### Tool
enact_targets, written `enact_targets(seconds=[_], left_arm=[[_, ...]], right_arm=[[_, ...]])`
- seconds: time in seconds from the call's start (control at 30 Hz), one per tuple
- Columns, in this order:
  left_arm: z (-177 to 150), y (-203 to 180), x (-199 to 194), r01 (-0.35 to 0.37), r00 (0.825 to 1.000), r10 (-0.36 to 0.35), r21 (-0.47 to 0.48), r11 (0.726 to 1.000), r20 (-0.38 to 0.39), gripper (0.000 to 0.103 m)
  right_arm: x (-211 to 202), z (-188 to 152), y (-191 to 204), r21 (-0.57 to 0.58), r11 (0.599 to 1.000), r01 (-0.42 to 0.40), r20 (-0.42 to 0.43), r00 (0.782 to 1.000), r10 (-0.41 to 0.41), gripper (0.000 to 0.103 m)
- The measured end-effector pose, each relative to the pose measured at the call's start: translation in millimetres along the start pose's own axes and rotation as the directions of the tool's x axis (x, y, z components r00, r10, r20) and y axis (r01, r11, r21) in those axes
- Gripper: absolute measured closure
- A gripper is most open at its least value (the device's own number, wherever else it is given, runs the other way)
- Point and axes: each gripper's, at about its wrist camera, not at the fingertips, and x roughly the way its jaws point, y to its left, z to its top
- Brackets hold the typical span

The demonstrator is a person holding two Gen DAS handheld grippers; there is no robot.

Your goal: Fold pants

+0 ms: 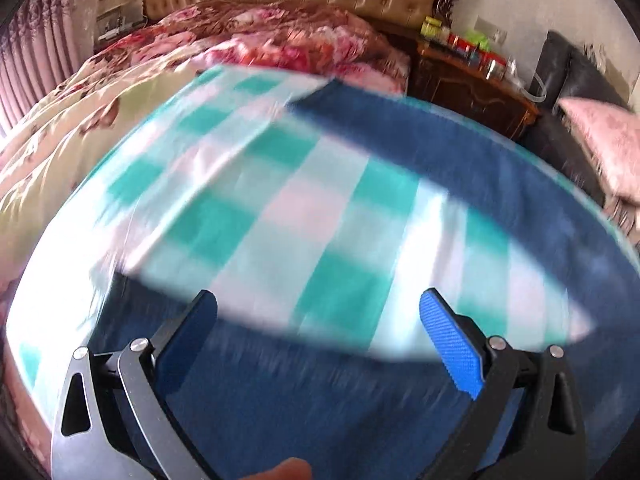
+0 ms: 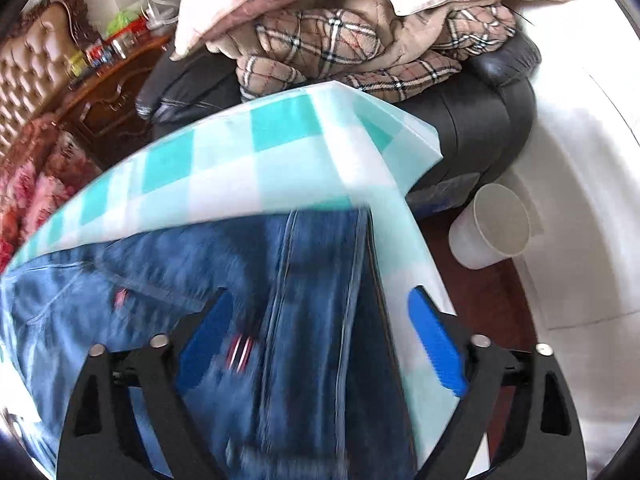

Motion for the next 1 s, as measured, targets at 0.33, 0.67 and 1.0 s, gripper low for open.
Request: enact_targets(seconds=[0.33, 0.67, 1.0], left_arm=[[179, -35, 86, 0.056, 0.998, -0.058, -0.121, 0.991, -0.01, 0.043], [248, -57, 199, 0.087, 0.965, -0.183, -0.429, 0.899, -0.189, 0.044], [166, -87, 176, 0.287, 0.843, -0.496, -0.605, 0.743, -0.209, 0.04]], right_arm=[[-5, -1, 35, -0.219, 0.974, 0.063, 0.123, 0.992, -0.037, 0.087], [-132, -40, 25, -0.328, 0.916, -0.232, 0.4, 0.844, 0.357, 0.088], [-274, -173, 2, -0.549, 0.656, -0.518, 0.334, 0.584, 0.74, 0.089]])
